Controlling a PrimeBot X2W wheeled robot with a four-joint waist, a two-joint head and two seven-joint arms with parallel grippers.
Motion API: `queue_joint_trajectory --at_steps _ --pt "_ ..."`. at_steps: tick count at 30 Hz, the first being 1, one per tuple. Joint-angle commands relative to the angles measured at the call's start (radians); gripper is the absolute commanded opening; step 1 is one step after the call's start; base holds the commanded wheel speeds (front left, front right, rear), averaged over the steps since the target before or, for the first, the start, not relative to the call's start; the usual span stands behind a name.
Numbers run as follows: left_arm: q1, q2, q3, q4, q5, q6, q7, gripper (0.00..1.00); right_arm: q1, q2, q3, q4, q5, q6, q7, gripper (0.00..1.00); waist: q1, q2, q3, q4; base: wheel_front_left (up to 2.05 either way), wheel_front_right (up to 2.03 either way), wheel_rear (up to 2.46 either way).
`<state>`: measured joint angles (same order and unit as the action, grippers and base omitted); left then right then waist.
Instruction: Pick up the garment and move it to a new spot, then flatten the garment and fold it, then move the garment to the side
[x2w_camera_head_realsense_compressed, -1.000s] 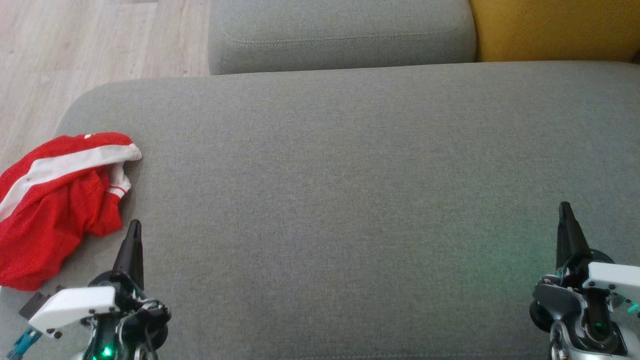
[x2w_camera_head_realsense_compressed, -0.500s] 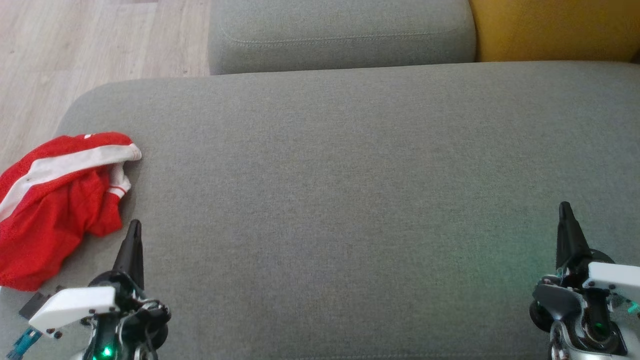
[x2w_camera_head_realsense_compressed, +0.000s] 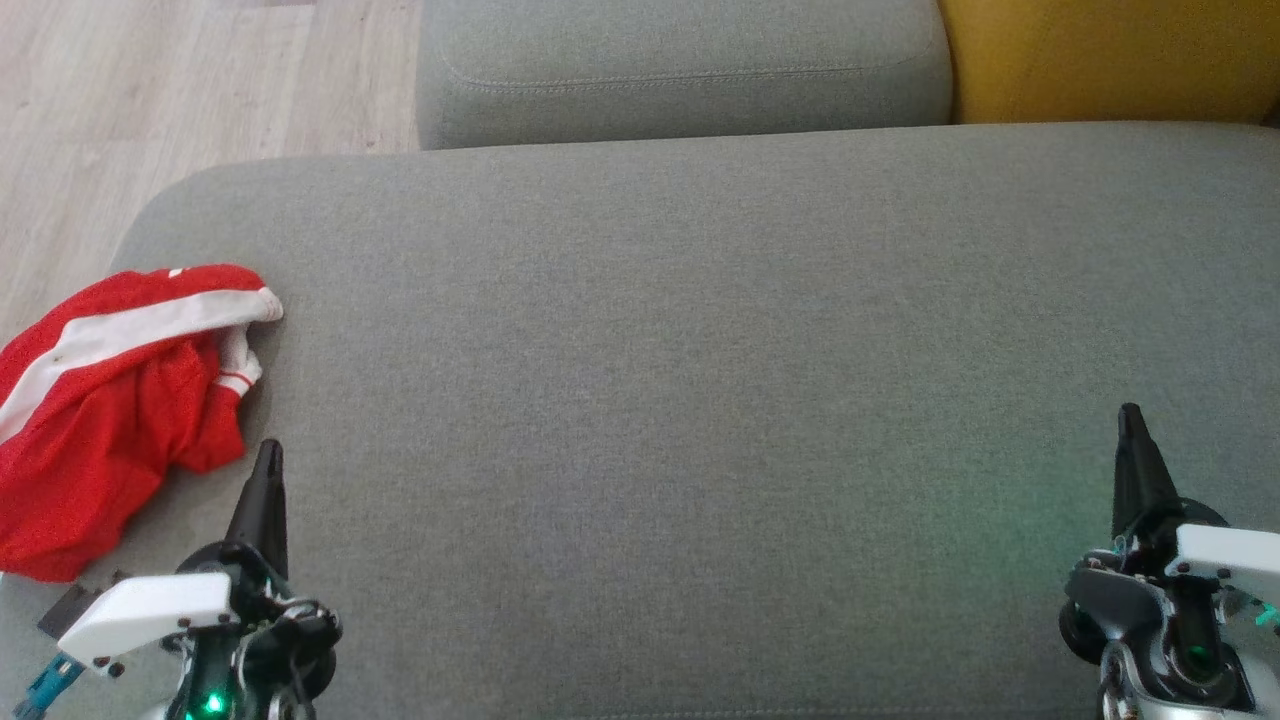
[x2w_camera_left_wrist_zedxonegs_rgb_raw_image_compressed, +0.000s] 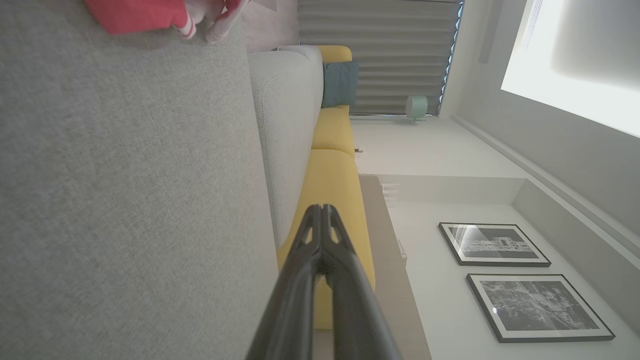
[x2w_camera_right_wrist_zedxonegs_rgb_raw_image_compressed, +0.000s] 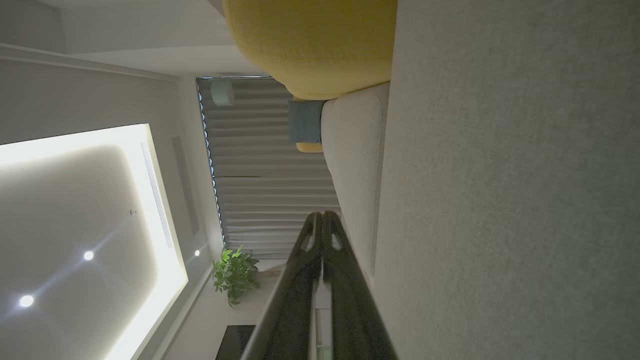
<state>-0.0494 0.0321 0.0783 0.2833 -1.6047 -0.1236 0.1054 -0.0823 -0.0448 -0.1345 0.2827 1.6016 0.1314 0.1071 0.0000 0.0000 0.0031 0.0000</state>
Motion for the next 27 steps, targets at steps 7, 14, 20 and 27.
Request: queue_joint_trajectory --at_steps 7,14,20,27 --pt "-0.058 0.018 0.035 -0.039 -0.004 -0.007 0.007 0.0 -0.026 -0.005 0.021 -0.038 0.007 -0.001 0.006 0.0 0.0 0.0 0.0 0.0 0.0 0.0 0.0" --pt "-0.058 0.018 0.035 -0.039 -0.004 -0.007 0.007 0.0 -0.026 -0.005 0.021 -0.038 0.007 -0.001 0.006 0.0 0.0 0.0 0.0 0.0 0.0 0.0 0.0" --pt "-0.058 0.018 0.035 -0.039 -0.004 -0.007 0.007 0.0 -0.026 -0.005 0.021 -0.038 0.007 -0.001 0.006 0.0 0.0 0.0 0.0 0.0 0.0 0.0 0.0" --pt "-0.058 0.018 0.035 -0.039 -0.004 -0.007 0.007 0.0 -0.026 -0.005 0.021 -0.038 0.007 -0.001 0.006 0.0 0.0 0.0 0.0 0.0 0.0 0.0 0.0"
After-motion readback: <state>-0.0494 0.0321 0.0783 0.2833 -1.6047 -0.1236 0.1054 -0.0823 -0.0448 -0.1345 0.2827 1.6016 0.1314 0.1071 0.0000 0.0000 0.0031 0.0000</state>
